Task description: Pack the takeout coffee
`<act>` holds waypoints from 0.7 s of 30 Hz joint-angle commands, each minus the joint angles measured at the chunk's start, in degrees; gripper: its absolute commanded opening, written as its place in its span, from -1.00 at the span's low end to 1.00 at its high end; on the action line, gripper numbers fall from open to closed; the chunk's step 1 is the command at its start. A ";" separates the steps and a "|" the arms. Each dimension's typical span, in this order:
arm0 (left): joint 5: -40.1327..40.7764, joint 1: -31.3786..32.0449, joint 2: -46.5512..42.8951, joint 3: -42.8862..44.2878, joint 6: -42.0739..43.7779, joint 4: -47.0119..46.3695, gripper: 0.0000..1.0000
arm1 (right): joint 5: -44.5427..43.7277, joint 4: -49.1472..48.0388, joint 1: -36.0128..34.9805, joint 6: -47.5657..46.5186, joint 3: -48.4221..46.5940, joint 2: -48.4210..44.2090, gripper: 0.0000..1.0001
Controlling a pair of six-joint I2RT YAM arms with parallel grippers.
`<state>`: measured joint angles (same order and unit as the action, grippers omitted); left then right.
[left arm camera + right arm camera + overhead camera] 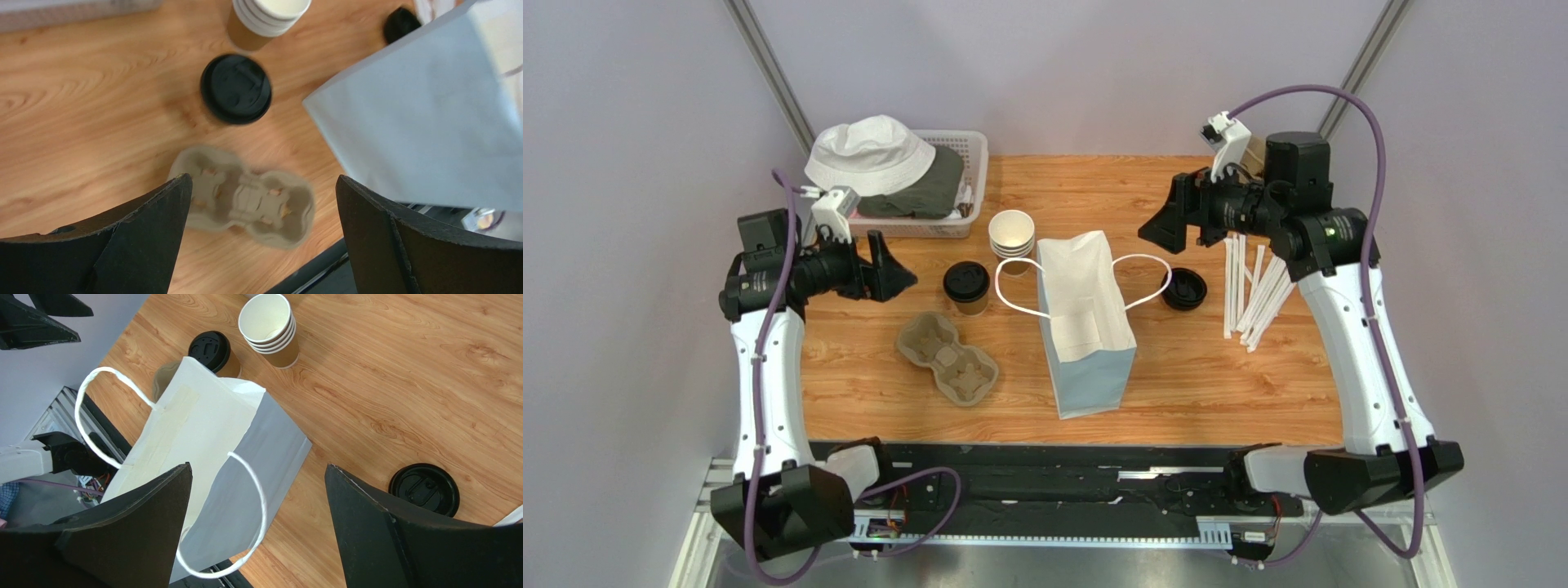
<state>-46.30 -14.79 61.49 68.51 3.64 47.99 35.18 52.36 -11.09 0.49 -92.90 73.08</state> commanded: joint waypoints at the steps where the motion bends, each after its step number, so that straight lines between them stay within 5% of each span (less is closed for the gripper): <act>1: -0.64 -2.53 3.36 -1.62 21.47 11.07 0.88 | 1.47 -1.82 0.11 -4.01 -4.65 3.99 0.69; 8: 5.52 -3.14 16.36 -2.15 37.82 9.93 0.75 | 2.35 0.99 0.11 -4.36 -5.62 6.37 0.73; 21: 3.94 -3.32 40.00 5.67 43.11 9.58 0.44 | -3.98 2.57 0.19 3.11 -4.39 6.73 0.86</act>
<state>-39.97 -17.67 98.39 70.50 41.71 57.39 33.56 55.29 -11.07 1.04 -96.27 80.27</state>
